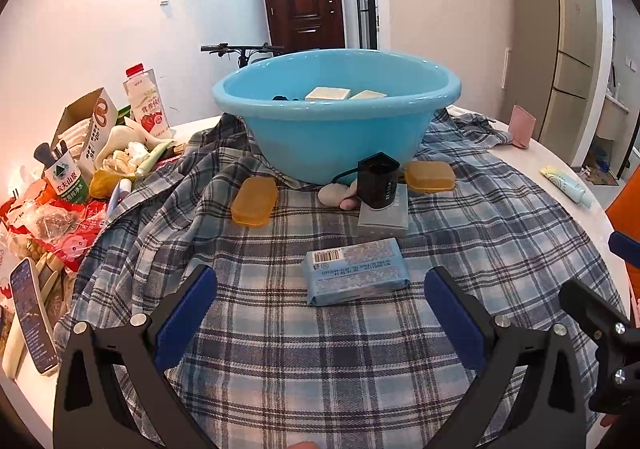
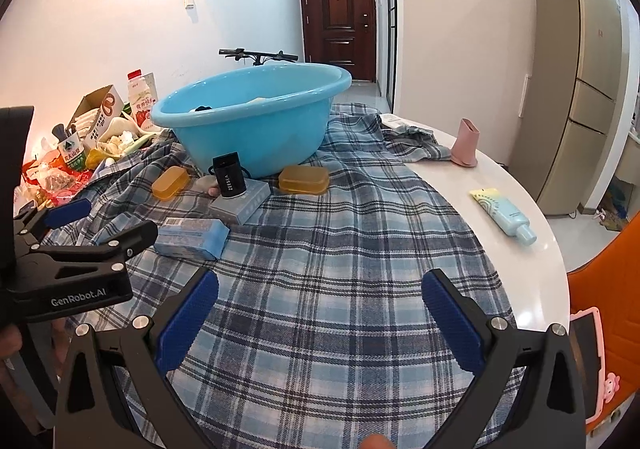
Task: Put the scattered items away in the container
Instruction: 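Move the left gripper toward the blue soap box on the shirt, then close the left gripper on the blue soap box and lift it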
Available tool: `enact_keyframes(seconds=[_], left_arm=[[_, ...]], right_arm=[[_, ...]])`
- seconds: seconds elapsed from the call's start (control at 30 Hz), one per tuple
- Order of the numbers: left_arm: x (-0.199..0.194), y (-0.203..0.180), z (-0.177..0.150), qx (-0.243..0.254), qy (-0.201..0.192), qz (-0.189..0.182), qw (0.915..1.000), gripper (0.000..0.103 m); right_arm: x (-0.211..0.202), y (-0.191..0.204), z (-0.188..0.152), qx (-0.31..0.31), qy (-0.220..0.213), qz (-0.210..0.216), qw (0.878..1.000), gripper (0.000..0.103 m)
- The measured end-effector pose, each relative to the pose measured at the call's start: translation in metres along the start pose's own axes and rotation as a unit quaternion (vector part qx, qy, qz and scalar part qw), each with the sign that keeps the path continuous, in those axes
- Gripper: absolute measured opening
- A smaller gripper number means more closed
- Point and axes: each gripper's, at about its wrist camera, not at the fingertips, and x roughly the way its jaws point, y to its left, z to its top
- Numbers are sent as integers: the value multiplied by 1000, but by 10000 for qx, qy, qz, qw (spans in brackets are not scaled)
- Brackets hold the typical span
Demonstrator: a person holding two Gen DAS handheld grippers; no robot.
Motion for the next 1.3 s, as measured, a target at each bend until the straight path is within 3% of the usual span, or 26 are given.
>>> enact_keyframes(seconds=[0.17, 0.47, 0.77, 0.97, 1.03, 1.1, 1.3], left_arm=[[16, -4, 3, 3, 151, -53, 9999, 103], [73, -13, 3, -108, 859, 16, 9962, 103], [90, -16, -2, -242, 1175, -180, 9926, 103], [91, -14, -4, -281, 1121, -243, 9930, 103], [90, -14, -4, -281, 1061, -303, 9935, 96], [89, -13, -3, -282, 1001, -386, 9938, 81], [86, -9, -3, -332, 954, -548, 9934, 76]], right_arm=[[3, -2, -5, 47, 68, 11, 10000, 103], [8, -12, -8, 142, 123, 67, 9998, 103], [16, -17, -6, 157, 173, 157, 9996, 103], [19, -14, -8, 124, 208, 195, 9995, 103], [21, -14, -9, 123, 232, 193, 9995, 103], [21, -14, -10, 123, 242, 188, 9995, 103], [20, -14, -10, 127, 233, 187, 9995, 103]])
